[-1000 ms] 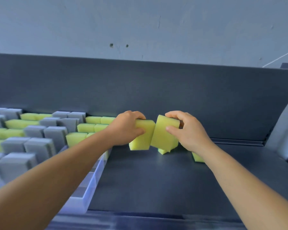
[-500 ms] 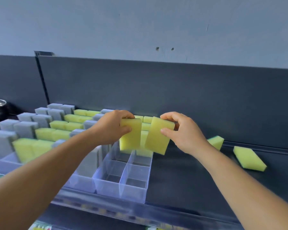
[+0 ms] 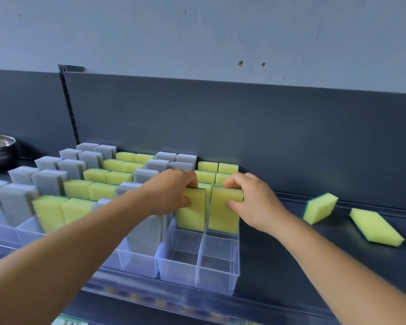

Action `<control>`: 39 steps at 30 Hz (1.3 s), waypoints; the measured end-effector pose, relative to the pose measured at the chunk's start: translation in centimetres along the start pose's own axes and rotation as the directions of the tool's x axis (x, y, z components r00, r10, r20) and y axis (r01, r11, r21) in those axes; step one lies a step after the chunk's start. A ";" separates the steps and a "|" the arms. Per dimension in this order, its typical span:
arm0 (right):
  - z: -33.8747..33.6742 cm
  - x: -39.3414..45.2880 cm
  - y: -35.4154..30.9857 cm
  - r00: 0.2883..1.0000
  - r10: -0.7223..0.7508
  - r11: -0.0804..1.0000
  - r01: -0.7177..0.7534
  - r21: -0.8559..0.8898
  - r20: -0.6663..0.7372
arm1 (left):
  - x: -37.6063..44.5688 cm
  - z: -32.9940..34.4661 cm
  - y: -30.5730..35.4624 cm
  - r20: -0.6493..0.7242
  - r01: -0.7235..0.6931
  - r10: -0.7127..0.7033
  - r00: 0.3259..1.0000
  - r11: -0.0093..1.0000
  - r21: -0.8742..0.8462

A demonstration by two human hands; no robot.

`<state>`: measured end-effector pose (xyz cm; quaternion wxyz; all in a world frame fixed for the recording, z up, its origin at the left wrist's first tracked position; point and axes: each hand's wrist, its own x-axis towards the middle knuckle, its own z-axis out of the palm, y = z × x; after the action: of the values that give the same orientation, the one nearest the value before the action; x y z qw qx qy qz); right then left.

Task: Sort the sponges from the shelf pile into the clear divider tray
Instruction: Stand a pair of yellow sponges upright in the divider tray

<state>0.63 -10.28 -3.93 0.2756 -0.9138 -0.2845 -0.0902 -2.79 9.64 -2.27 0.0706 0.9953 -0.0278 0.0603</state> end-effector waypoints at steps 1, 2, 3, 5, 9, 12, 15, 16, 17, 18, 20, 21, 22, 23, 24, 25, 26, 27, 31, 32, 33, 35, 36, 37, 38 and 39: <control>0.3 0.0 -0.2 1.000 -0.012 1.000 0.012 -0.026 0.020 | 0.0 0.0 0.0 0.006 -0.012 0.012 1.000 0.999 0.041; 0.5 0.0 -0.4 0.999 -0.017 0.999 0.020 -0.049 0.044 | 0.1 0.1 0.1 0.016 -0.028 0.027 1.000 0.996 0.081; 0.7 0.0 -0.6 0.998 -0.018 0.997 0.023 -0.070 0.068 | 0.1 0.1 0.3 0.027 -0.049 0.046 0.999 0.991 0.124; 1.0 -0.1 -0.8 0.995 -0.011 0.994 0.022 -0.105 0.103 | 0.2 0.3 0.6 0.056 -0.097 0.087 0.995 0.971 0.220; 1.2 -0.3 -0.5 0.988 0.027 0.987 -0.002 -0.161 0.151 | 0.4 0.7 1.0 0.089 -0.128 0.106 0.990 0.943 0.306; 1.2 -0.5 -0.3 0.987 0.036 0.989 -0.012 -0.150 0.156 | 0.4 0.5 1.0 0.108 -0.117 0.086 0.990 0.938 0.325; 0.5 -0.9 0.1 0.990 0.019 0.995 -0.005 -0.102 0.137 | 0.2 0.0 1.4 0.117 -0.095 0.064 0.991 0.955 0.280; 0.2 -1.0 0.3 0.992 0.013 0.996 -0.001 -0.093 0.125 | 0.1 -0.2 1.8 0.110 -0.086 0.060 0.992 0.964 0.252; -0.2 -1.2 0.7 0.994 0.009 0.996 0.002 -0.095 0.111 | 0.0 -0.5 2.4 0.097 -0.083 0.062 0.993 0.970 0.230; -0.7 -1.5 1.1 0.995 0.006 0.995 0.004 -0.104 0.099 | -0.1 -0.7 3.1 0.081 -0.089 0.073 0.994 0.972 0.218; -1.7 -1.9 2.2 0.997 0.005 0.992 0.006 -0.126 0.081 | 0.0 -0.9 4.9 0.049 -0.114 0.106 0.993 0.968 0.222; -2.3 -2.2 2.9 0.997 0.009 0.991 0.002 -0.136 0.077 | 0.1 -0.8 6.0 0.037 -0.131 0.125 0.991 0.966 0.224; -2.8 -2.5 3.6 0.997 0.017 0.989 -0.006 -0.145 0.074 | 0.2 -0.7 7.1 0.025 -0.152 0.150 0.988 0.963 0.222; -3.4 -2.8 4.5 0.997 0.027 0.988 -0.016 -0.153 0.070 | 0.5 -0.4 8.3 0.015 -0.176 0.177 0.984 0.960 0.217; -4.0 -3.1 5.5 0.997 0.039 0.986 -0.027 -0.164 0.067 | 0.9 -0.1 9.5 0.008 -0.199 0.202 0.979 0.956 0.213; -4.5 -3.5 6.4 0.996 0.051 0.983 -0.038 -0.180 0.067 | 1.3 0.2 10.8 0.007 -0.219 0.222 0.975 0.954 0.207; -5.1 -3.9 7.5 0.996 0.065 0.979 -0.050 -0.195 0.068 | 1.8 0.7 12.0 0.010 -0.235 0.238 0.971 0.951 0.200; -5.6 -4.2 8.6 0.994 0.080 0.976 -0.064 -0.207 0.070 | 2.3 1.1 13.2 0.011 -0.248 0.251 0.968 0.949 0.194; -8.0 -5.7 12.8 0.985 0.160 0.962 -0.141 -0.234 0.063 | 4.8 3.0 17.8 0.020 -0.291 0.292 0.956 0.942 0.167; -8.5 -6.0 13.9 0.981 0.184 0.958 -0.165 -0.236 0.060 | 5.5 3.6 18.9 0.021 -0.298 0.298 0.954 0.942 0.153; -9.0 -6.3 15.0 0.977 0.208 0.953 -0.189 -0.236 0.058 | 6.1 4.2 19.8 0.024 -0.302 0.302 0.953 0.943 0.138; -9.8 -6.9 17.2 0.968 0.247 0.944 -0.229 -0.237 0.047 | 7.4 5.5 21.7 0.033 -0.311 0.309 0.951 0.945 0.106; -10.1 -7.2 18.2 0.964 0.263 0.939 -0.246 -0.241 0.038 | 8.0 6.2 22.5 0.036 -0.314 0.312 0.949 0.945 0.089; -10.4 -7.4 19.2 0.959 0.281 0.933 -0.265 -0.242 0.032 | 8.6 6.9 23.2 0.036 -0.316 0.314 0.949 0.946 0.070; -10.7 -7.6 20.2 0.952 0.304 0.927 -0.288 -0.240 0.030 | 9.2 7.5 23.9 0.034 -0.316 0.314 0.949 0.947 0.052; -10.9 -7.8 21.2 0.944 0.329 0.920 -0.313 -0.236 0.032 | 9.9 8.1 24.6 0.033 -0.314 0.312 0.949 0.949 0.038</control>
<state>6.20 -34.52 -6.92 0.1698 -0.9762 -0.1282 -0.0432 6.36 -16.29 -5.65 0.0386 0.9803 -0.1850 0.0580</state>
